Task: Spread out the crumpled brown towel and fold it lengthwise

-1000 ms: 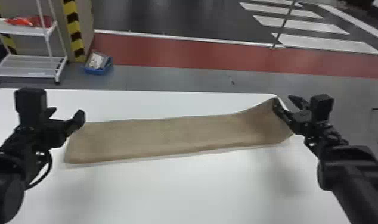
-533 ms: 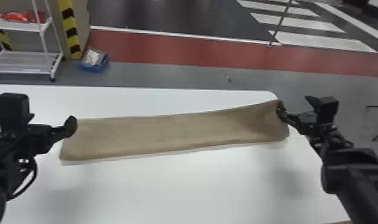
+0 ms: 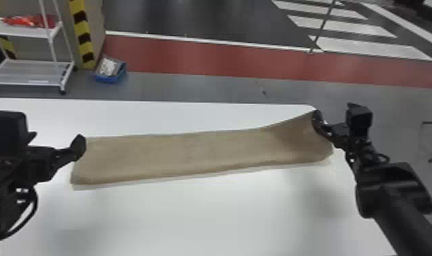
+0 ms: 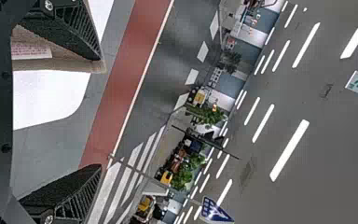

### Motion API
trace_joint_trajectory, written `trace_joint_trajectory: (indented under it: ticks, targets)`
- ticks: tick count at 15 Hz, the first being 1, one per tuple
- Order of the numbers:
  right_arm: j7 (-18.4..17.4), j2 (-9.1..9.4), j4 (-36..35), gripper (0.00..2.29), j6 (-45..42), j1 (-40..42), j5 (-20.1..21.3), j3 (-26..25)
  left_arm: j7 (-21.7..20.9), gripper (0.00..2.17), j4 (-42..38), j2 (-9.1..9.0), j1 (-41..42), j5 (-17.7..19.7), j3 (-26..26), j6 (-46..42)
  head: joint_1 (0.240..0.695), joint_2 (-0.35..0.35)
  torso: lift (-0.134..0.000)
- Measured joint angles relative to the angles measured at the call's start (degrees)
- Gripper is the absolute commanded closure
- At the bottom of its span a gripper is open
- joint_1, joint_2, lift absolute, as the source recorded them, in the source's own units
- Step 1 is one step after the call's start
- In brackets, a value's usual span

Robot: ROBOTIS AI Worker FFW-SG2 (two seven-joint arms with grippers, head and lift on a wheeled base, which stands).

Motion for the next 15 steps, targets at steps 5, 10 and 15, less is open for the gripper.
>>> trace_joint_trajectory:
  ticks: [5, 10, 15]
  targets:
    - [-2.6, 0.06, 1.5, 0.07, 0.3, -1.1, -1.8, 2.5, 0.0, 0.05, -1.0, 0.31, 0.7, 0.0, 0.2, 0.2, 0.671, -0.219, -0.124]
    - [-0.5, -0.54, 0.4, 0.10, -1.5, 1.1, -6.7, 0.9, -0.1, 0.15, -2.5, 0.32, 2.2, 1.2, 1.4, 0.3, 0.675, -0.225, -0.124]
    - [16.3, -2.17, -3.5, 0.17, 0.9, 7.3, -18.4, -6.5, -3.1, 0.27, -3.1, 0.32, 2.6, 5.3, 2.9, 8.7, 0.695, -0.256, -0.124]
